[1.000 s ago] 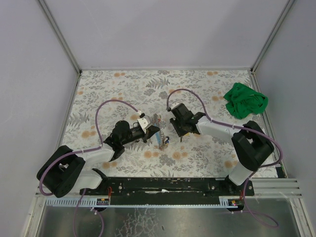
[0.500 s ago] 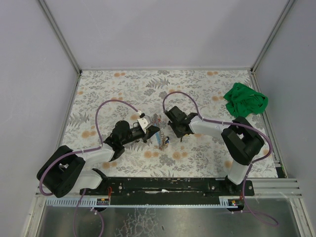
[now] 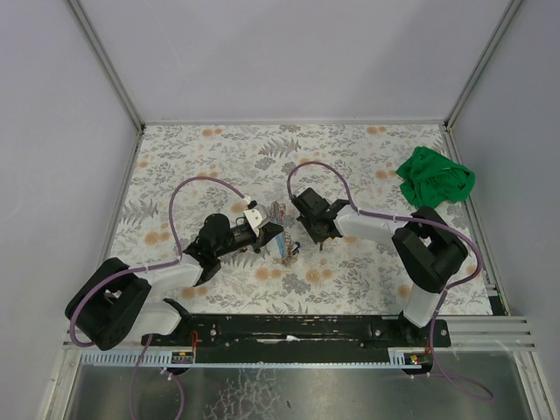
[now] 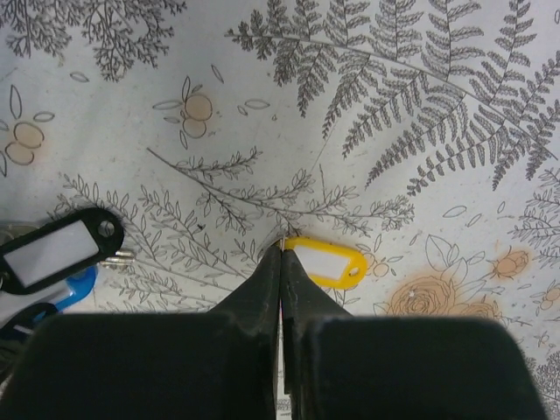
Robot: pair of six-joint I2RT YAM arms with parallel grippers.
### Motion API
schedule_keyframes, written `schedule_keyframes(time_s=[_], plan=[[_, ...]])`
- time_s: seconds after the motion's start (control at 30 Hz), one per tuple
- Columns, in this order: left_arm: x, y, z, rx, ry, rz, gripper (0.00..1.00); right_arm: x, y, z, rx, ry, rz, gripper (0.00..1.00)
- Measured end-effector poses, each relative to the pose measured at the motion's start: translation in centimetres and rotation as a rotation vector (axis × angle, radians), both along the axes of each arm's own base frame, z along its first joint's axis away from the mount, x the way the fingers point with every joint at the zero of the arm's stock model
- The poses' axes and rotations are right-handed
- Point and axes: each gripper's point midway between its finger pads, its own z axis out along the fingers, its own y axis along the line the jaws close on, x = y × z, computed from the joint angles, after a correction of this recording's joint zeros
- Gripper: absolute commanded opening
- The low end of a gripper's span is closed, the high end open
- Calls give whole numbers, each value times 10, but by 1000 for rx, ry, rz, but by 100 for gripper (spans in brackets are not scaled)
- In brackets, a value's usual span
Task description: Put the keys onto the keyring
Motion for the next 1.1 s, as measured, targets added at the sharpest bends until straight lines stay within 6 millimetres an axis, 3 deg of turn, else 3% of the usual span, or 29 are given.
schedule_keyframes(time_s=[0.17,0.43,0.67,0.93,1.1], plan=[[0,0,0,0,-1,-1,0,-9,-4,9,31,-15,45,0],[-11,-3,-1,4,-29,-66,0,-31,1,71,221,-161,246,0],[-32,-5,-3,-15,-85,-168,0,-58,17,108,391,-282,504,0],[-48,-8,0,-32,-134,-260,0,-79,35,125,475,-373,766,0],[-56,-11,5,-39,-165,-313,0,-90,48,124,516,-358,881,0]])
